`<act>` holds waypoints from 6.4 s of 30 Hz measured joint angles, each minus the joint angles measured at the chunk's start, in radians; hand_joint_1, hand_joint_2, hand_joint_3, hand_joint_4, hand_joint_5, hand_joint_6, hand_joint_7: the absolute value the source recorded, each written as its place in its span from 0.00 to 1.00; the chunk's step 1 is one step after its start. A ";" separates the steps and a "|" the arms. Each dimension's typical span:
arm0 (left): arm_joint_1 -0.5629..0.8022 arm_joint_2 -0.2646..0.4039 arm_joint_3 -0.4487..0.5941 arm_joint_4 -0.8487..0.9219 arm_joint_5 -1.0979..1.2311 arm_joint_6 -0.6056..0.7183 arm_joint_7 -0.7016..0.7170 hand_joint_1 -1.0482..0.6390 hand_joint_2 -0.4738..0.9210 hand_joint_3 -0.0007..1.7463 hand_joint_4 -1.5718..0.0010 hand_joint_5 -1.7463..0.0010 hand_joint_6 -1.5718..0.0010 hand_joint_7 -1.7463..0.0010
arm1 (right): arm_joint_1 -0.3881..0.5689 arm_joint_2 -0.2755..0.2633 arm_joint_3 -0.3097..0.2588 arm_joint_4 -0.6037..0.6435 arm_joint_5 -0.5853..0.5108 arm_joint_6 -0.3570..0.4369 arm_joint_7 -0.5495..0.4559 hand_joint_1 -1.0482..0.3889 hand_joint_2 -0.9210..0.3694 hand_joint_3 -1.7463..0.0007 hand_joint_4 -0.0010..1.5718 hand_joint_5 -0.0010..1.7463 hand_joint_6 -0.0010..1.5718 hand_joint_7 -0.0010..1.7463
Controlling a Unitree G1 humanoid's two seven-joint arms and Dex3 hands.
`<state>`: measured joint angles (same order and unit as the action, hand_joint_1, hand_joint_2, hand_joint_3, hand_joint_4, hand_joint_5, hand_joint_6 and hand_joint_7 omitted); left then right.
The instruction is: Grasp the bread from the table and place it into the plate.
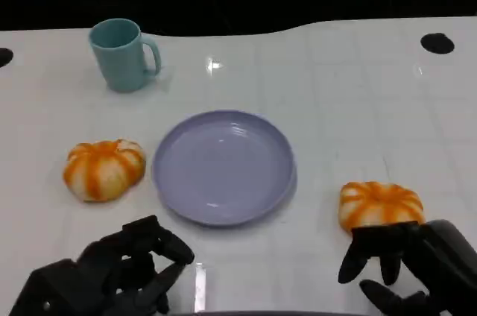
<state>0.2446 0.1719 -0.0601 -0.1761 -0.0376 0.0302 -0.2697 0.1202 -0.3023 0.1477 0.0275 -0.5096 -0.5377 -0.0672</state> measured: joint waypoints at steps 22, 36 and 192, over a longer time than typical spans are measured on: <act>-0.001 0.001 0.007 -0.037 0.006 0.041 0.000 0.41 0.94 0.31 0.58 0.00 0.57 0.27 | 0.035 -0.046 -0.040 -0.280 -0.179 0.244 0.042 0.36 0.13 0.98 0.02 0.48 0.28 0.10; -0.002 -0.005 0.005 -0.039 -0.003 0.051 0.000 0.40 0.94 0.32 0.57 0.00 0.58 0.26 | -0.023 -0.092 -0.021 -0.380 -0.338 0.463 0.239 0.30 0.13 1.00 0.00 0.40 0.22 0.06; 0.036 -0.027 -0.037 -0.120 0.043 0.073 0.019 0.37 1.00 0.27 0.58 0.00 0.63 0.22 | -0.190 -0.020 0.056 -0.058 0.231 0.160 0.262 0.56 0.01 0.90 0.39 0.70 0.47 0.34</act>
<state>0.2801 0.1452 -0.0971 -0.2961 0.0050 0.1034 -0.2505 -0.0697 -0.3219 0.2032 -0.0309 -0.2786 -0.3776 0.1949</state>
